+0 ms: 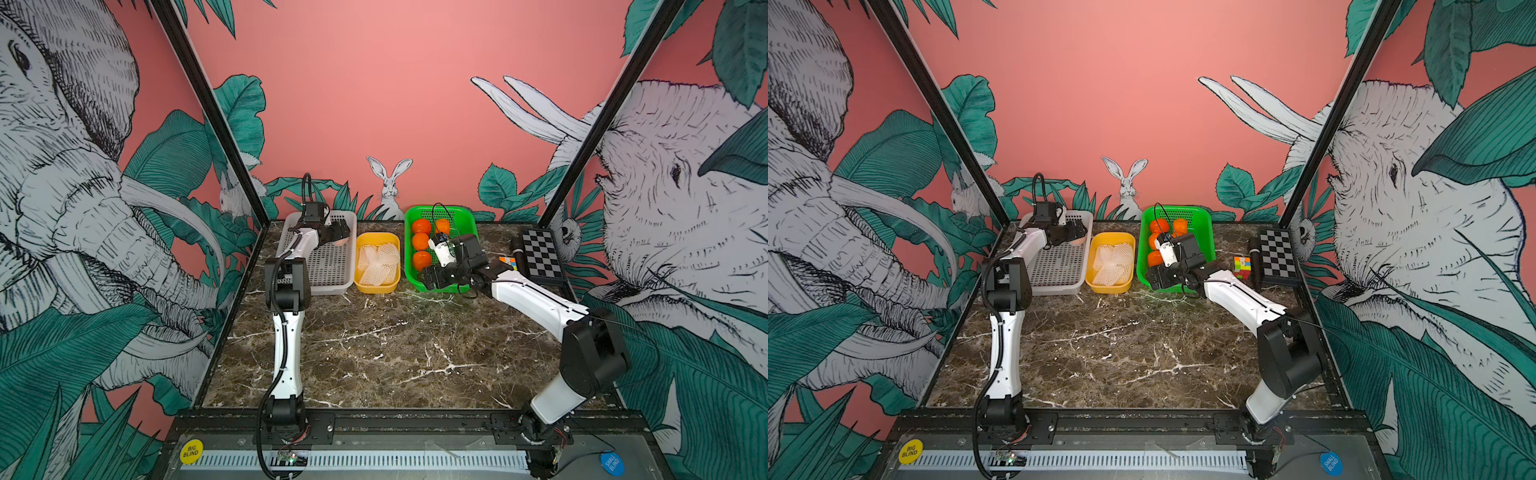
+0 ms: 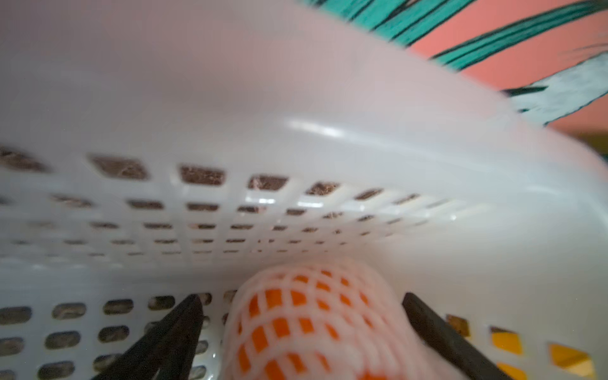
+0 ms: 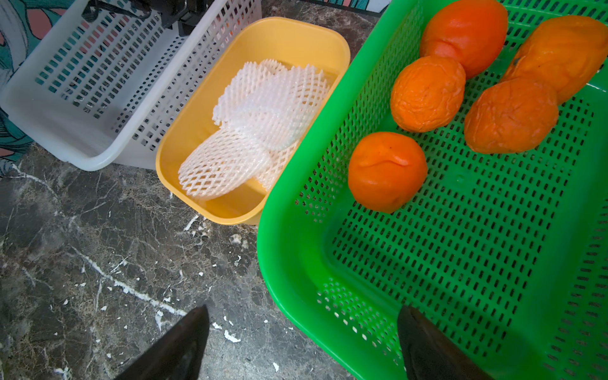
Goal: Remove foam nets from oranges
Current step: Pick up the orange from the basket.
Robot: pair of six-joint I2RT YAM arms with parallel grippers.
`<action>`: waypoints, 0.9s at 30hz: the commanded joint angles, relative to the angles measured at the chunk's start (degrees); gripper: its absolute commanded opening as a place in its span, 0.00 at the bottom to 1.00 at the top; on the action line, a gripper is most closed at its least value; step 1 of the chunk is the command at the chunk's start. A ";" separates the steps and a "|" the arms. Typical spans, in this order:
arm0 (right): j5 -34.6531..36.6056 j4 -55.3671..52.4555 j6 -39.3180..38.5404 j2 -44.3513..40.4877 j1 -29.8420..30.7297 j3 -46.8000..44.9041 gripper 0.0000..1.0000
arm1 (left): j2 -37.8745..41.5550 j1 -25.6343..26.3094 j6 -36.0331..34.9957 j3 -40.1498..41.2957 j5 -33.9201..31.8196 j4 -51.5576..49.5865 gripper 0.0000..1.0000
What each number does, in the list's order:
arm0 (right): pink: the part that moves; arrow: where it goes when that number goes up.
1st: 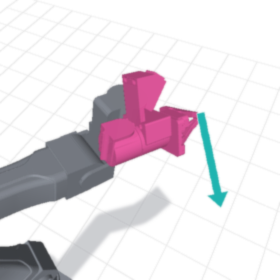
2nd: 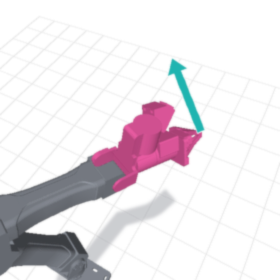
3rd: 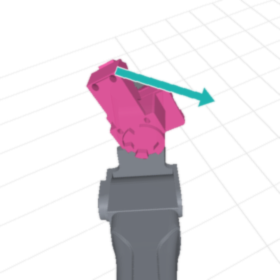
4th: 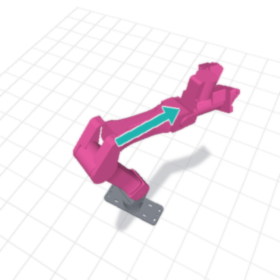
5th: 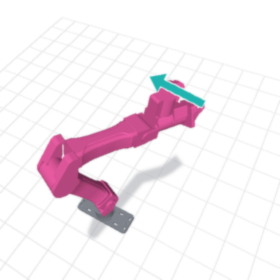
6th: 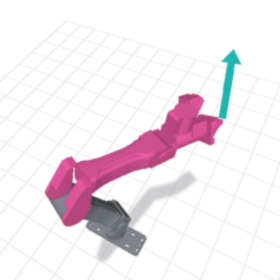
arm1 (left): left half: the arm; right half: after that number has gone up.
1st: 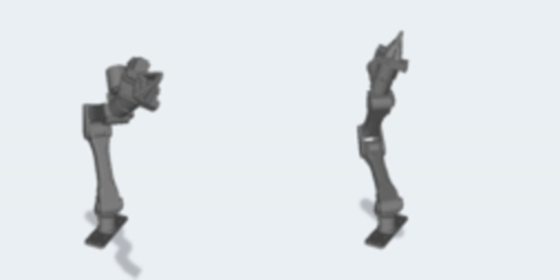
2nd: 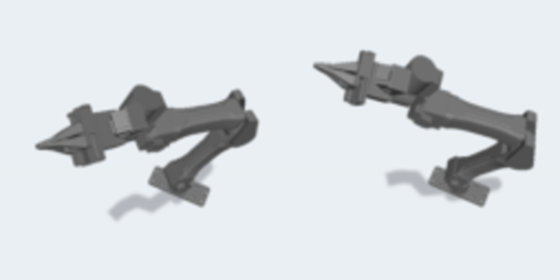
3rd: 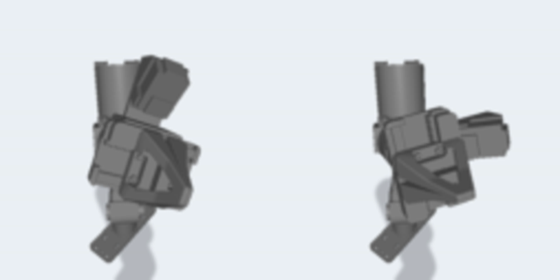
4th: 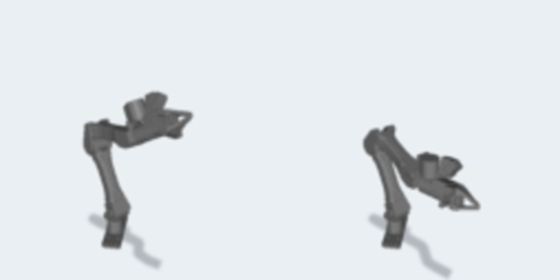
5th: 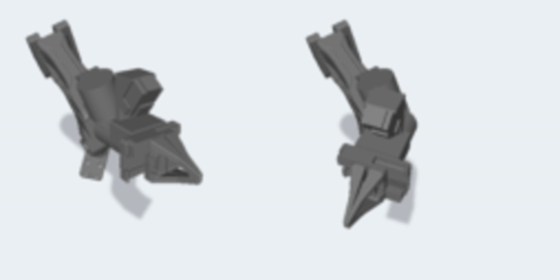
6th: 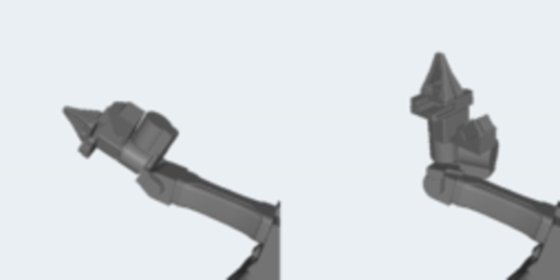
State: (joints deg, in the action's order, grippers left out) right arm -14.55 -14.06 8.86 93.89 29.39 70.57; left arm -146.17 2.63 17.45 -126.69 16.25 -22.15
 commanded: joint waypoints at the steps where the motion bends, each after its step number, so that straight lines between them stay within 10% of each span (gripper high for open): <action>1: 0.00 -0.06 0.19 0.76 0.58 2.11 0.89 | 0.26 0.00 -1.65 -1.71 -1.57 -1.12 0.86; 27: -1.98 2.38 -2.61 -1.64 0.77 2.47 0.89 | 14.85 -0.02 -1.62 7.50 -2.07 -4.07 0.54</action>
State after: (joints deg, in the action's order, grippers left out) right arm -15.16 -14.11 7.14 94.08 29.93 72.10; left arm -139.52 2.72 13.85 -121.54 11.90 -25.93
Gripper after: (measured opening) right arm 0.894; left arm 0.650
